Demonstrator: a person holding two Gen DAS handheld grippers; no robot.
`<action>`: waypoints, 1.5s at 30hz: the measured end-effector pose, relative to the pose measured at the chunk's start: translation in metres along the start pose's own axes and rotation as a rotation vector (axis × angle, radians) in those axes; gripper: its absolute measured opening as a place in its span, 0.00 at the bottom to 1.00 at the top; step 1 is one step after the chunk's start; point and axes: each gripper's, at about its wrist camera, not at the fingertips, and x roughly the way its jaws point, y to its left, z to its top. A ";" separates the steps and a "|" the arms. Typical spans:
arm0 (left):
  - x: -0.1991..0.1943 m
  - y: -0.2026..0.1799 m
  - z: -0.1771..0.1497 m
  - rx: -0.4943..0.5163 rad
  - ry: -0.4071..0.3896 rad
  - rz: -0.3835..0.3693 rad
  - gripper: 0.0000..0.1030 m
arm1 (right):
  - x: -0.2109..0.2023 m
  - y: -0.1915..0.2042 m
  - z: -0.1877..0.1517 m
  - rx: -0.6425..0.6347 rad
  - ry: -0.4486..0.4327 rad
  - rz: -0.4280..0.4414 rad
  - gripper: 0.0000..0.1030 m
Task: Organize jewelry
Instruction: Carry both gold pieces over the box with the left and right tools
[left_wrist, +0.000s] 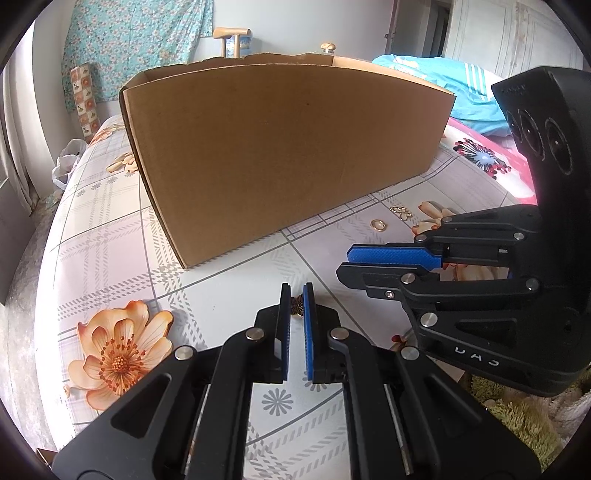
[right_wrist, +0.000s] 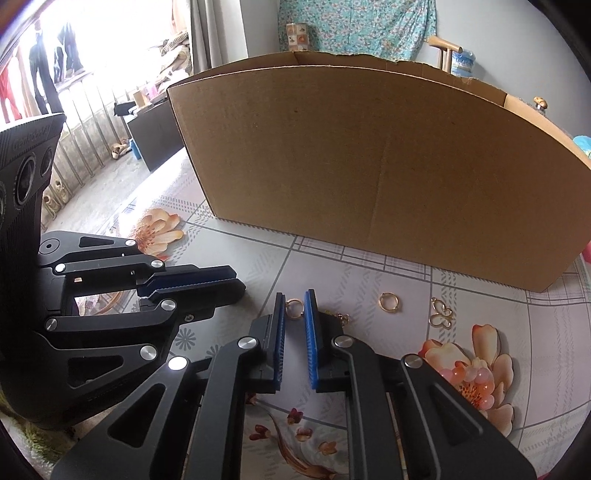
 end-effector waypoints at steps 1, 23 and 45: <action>0.000 0.000 0.000 -0.001 0.000 0.000 0.05 | 0.000 0.000 0.000 0.002 0.001 0.004 0.10; -0.042 0.002 0.017 -0.073 -0.079 -0.067 0.05 | -0.051 -0.029 -0.013 0.041 -0.111 0.034 0.10; 0.035 -0.006 0.187 -0.170 0.053 -0.206 0.05 | -0.067 -0.168 0.103 0.137 -0.120 0.000 0.10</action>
